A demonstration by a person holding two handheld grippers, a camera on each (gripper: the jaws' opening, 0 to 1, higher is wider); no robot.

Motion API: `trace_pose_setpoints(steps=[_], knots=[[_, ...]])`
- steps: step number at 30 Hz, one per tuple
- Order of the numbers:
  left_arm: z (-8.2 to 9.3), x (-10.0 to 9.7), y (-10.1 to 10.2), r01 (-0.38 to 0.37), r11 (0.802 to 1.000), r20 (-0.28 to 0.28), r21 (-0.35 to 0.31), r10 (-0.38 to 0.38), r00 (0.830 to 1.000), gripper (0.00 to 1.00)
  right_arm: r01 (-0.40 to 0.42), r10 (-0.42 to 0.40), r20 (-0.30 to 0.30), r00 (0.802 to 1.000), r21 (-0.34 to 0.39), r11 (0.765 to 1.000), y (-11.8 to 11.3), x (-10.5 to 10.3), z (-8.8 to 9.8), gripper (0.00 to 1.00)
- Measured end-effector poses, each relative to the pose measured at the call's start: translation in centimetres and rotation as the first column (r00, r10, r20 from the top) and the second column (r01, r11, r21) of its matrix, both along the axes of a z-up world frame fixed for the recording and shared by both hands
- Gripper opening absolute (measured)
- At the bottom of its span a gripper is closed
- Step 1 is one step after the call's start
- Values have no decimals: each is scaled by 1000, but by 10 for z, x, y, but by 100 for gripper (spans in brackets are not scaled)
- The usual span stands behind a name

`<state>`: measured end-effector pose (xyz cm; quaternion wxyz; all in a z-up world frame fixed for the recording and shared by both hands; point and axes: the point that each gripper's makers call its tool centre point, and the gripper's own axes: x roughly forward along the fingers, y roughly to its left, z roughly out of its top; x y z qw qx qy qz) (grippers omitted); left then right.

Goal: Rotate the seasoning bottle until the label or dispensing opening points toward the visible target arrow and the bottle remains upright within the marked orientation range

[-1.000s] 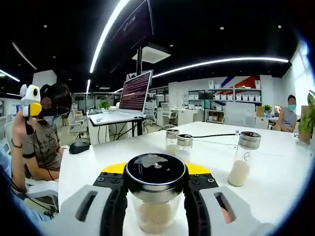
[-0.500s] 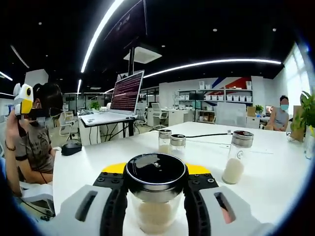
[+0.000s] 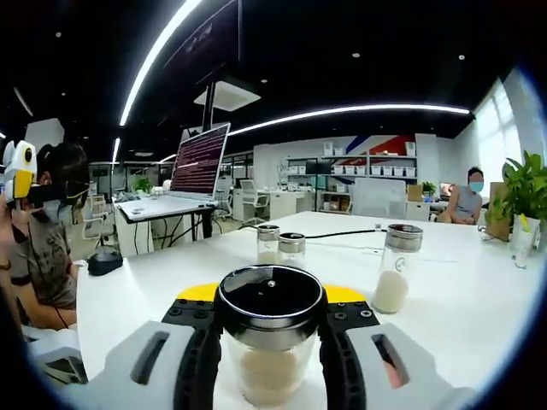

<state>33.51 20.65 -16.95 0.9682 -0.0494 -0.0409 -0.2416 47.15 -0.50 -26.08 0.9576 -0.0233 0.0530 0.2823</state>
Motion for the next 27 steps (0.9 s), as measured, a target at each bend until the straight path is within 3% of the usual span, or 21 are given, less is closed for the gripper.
trace_pose_setpoints(steps=[11, 25, 27], knots=[[4, -4, -5, 30, 999, 12, -22, -30, 999, 100, 76, -76, -2, 997, -11, 997, -6, 2, -3, 43], [4, -3, -7, 47, 999, 5, -23, -46, 999, 99, 76, -76, 3, 997, -13, 997, -6, 3, -4, 43], [3, -3, -8, 46, 999, 4, -22, -46, 999, 99, 65, -65, -10, 998, 1, 998, -8, 2, -6, 47]])
